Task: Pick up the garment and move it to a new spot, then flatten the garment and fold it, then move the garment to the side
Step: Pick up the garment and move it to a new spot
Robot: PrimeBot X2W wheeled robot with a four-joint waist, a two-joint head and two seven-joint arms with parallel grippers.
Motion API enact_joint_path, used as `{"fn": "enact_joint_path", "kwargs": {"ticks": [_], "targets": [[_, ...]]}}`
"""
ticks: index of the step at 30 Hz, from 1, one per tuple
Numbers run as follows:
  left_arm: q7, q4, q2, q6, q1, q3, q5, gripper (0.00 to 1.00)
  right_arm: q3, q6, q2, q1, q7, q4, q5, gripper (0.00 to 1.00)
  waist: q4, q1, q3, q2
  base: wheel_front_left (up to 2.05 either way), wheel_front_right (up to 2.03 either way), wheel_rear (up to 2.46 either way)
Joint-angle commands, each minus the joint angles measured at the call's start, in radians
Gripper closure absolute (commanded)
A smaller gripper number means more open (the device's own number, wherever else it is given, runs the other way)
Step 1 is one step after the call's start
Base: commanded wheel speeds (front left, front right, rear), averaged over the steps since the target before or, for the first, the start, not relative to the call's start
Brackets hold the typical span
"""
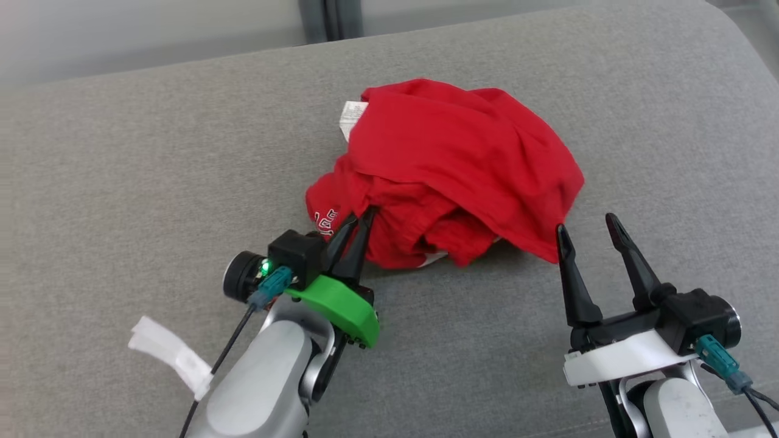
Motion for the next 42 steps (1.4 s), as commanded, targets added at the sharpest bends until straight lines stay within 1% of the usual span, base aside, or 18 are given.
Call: {"fn": "enact_joint_path", "kwargs": {"ticks": [1,5,9,13,17,19,22,24,26,30,34,36,40,42], "targets": [[-0.003,-0.049,0.013,-0.002,0.035,0.029,0.028,1.0,0.0,0.0,-0.001,0.019,0.0,0.003,-0.002,0.0,0.082,0.0,-0.067,0.0,0.0,0.0,0.0],[-0.003,-0.19,0.032,0.001,0.119,0.109,0.088,1.0,0.001,0.0,-0.001,0.039,0.0,0.009,-0.004,0.0,0.145,0.0,-0.107,0.0,0.0,0.0,0.0],[-0.003,-0.309,0.068,0.009,0.165,0.186,0.132,1.0,0.0,0.0,0.0,0.054,0.0,0.013,-0.005,0.0,0.202,0.0,-0.14,0.0,0.0,0.0,0.0],[-0.003,-0.39,0.122,0.022,0.172,0.253,0.156,1.0,0.001,0.0,0.0,0.07,0.0,0.015,-0.006,0.0,0.244,0.0,-0.16,0.0,0.0,0.0,0.0],[-0.001,-0.432,0.202,0.042,0.142,0.324,0.172,1.0,0.0,0.0,0.0,0.083,0.0,0.015,-0.006,0.0,0.273,0.0,-0.167,0.0,0.0,0.0,0.0],[0.002,-0.439,0.228,0.046,0.125,0.364,0.15,1.0,-0.002,0.0,0.0,0.086,0.0,0.012,-0.007,0.0,0.286,0.0,-0.165,0.0,0.0,0.0,0.0],[0.011,-0.414,0.272,0.041,0.101,0.434,0.105,1.0,-0.006,0.0,0.0,0.087,0.0,0.011,-0.009,0.0,0.302,0.0,-0.157,0.0,0.0,0.0,0.0],[0.01,-0.386,0.311,0.045,0.083,0.47,0.105,1.0,-0.005,0.0,0.001,0.079,0.0,0.01,-0.009,0.0,0.305,0.0,-0.149,0.0,0.0,0.0,0.0],[0.007,-0.353,0.32,0.05,0.067,0.513,0.071,1.0,-0.007,0.0,-0.001,0.068,0.0,0.007,-0.01,0.0,0.306,0.0,-0.141,0.0,0.0,0.0,0.0],[0.004,-0.299,0.347,0.061,0.042,0.586,0.035,1.0,-0.012,0.0,-0.011,0.069,0.0,0.005,-0.015,0.0,0.311,0.0,-0.122,0.0,0.0,0.0,0.0],[0.0,-0.229,0.36,0.062,0.023,0.618,0.021,1.0,-0.021,0.0,-0.026,0.071,0.0,0.001,-0.021,0.0,0.319,0.0,-0.101,0.0,0.0,0.0,0.0],[-0.002,-0.175,0.366,0.066,0.01,0.627,0.03,1.0,-0.023,0.0,-0.034,0.067,0.0,-0.001,-0.021,0.0,0.324,0.0,-0.088,0.0,0.0,0.0,0.0],[-0.002,-0.032,0.348,0.073,-0.028,0.631,0.033,1.0,-0.02,0.0,-0.051,0.046,0.0,-0.009,-0.023,0.0,0.328,0.0,-0.055,0.0,0.0,0.0,0.0],[-0.003,0.056,0.335,0.085,-0.049,0.638,0.029,1.0,-0.012,0.0,-0.059,0.035,0.0,-0.01,-0.025,0.0,0.324,0.0,-0.036,0.0,0.0,0.0,0.0]]}}
